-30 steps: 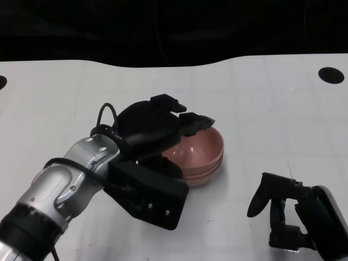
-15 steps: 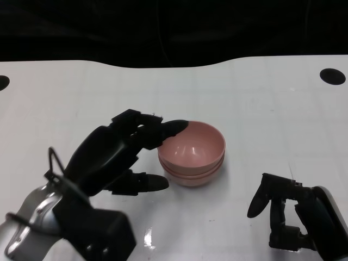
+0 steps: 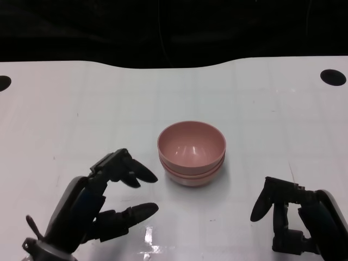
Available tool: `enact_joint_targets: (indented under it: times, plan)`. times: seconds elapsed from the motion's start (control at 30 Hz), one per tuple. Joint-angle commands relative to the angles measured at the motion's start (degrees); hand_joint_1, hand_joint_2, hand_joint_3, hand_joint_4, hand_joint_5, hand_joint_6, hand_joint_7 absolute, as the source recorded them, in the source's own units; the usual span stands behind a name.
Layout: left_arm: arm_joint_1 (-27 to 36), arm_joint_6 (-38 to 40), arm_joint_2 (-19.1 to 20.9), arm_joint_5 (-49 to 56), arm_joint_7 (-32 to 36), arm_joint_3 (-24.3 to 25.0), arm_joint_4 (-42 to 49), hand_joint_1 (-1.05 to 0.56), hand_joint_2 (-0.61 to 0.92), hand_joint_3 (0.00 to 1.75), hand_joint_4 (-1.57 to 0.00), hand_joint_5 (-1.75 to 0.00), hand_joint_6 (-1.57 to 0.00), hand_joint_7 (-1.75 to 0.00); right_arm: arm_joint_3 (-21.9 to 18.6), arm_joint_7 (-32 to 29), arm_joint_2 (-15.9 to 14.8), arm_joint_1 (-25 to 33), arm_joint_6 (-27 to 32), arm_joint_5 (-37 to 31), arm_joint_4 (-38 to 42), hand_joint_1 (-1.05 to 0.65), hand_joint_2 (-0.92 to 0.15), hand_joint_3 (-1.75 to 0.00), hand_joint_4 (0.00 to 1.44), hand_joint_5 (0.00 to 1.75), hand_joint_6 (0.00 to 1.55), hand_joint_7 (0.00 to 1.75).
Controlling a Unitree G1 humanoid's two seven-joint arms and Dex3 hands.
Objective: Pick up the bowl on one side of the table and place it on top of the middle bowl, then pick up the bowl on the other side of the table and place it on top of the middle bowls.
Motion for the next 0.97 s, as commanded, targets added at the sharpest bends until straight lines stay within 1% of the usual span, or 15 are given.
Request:
enact_joint_targets:
  times: [0.03,0.07,0.13,0.23,0.37,0.5,0.6,0.63,0.73,0.87,0.97]
  plan:
    - [1.8,2.2,-0.2,-5.6,-4.0,0.8,-2.1,-0.2,0.49,0.98,-0.57,-1.56,-0.59,-1.28,-0.4,0.5,-0.8,0.6,-0.2,0.9,-0.9,-0.03,-0.16,-1.67,0.93,1.75,0.84,1.46]
    - [2.2,2.7,-0.3,-6.8,-5.0,0.9,-2.2,-0.19,0.43,1.09,-0.64,-1.54,-0.66,-1.23,-0.4,0.7,-0.8,0.8,-0.2,1.2,-1.0,-0.03,-0.16,-1.67,0.93,1.75,0.84,1.46]
    - [2.9,3.5,-0.7,-8.5,-6.5,1.2,-2.3,-0.19,0.4,1.23,-0.78,-1.53,-0.77,-1.17,-0.4,1.0,-0.9,1.3,-0.5,1.5,-1.3,-0.04,-0.16,-1.66,0.93,1.75,0.84,1.46]
    - [3.5,4.8,-1.3,-10.1,-8.0,1.7,-2.1,-0.16,0.42,1.3,-0.88,-1.56,-0.81,-1.17,-0.6,0.9,-0.9,1.9,-0.6,1.1,-1.8,-0.04,-0.16,-1.66,0.93,1.75,0.84,1.46]
    - [3.5,5.0,-2.6,-12.3,-10.1,2.6,0.0,-0.14,0.44,1.29,-0.89,-1.67,-0.8,-1.28,-0.7,1.3,-1.2,2.3,-0.3,1.5,-2.7,-0.03,-0.15,-1.66,0.92,1.75,0.84,1.44]
    - [2.7,5.3,-3.6,-14.5,-12.4,3.5,2.1,-0.17,0.47,1.25,-0.84,-1.69,-0.78,-1.35,-0.8,2.4,-1.5,2.5,-0.2,2.7,-2.8,-0.03,-0.17,-1.62,0.91,1.75,0.85,1.37]
    - [2.1,5.2,-4.0,-14.9,-13.5,4.2,3.3,-0.18,0.46,1.25,-0.84,-1.69,-0.78,-1.36,-0.9,2.8,-1.6,2.4,-0.5,3.1,-2.3,-0.03,-0.18,-1.6,0.91,1.75,0.86,1.33]
    - [1.8,4.4,-4.1,-14.6,-13.6,4.4,4.0,-0.18,0.44,1.27,-0.84,-1.68,-0.78,-1.36,-0.9,2.8,-1.6,2.3,-0.7,3.2,-2.0,-0.03,-0.18,-1.59,0.91,1.75,0.86,1.32]
    - [1.3,3.2,-4.1,-13.8,-14.4,4.8,5.1,-0.19,0.41,1.31,-0.86,-1.69,-0.78,-1.38,-0.8,3.1,-1.6,2.4,-0.6,3.7,-2.1,-0.03,-0.17,-1.6,0.91,1.75,0.87,1.31]
    - [0.9,1.8,-4.1,-13.1,-14.9,5.3,6.1,-0.18,0.4,1.32,-0.89,-1.69,-0.79,-1.37,-0.9,3.0,-1.5,2.5,-0.5,3.5,-2.3,-0.02,-0.17,-1.6,0.91,1.75,0.87,1.3]
    - [0.5,1.8,-4.1,-13.0,-15.0,5.7,6.5,-0.21,0.38,1.32,-0.88,-1.64,-0.8,-1.34,-1.0,3.1,-1.6,2.6,-0.5,3.7,-2.5,-0.02,-0.18,-1.6,0.92,1.75,0.87,1.3]
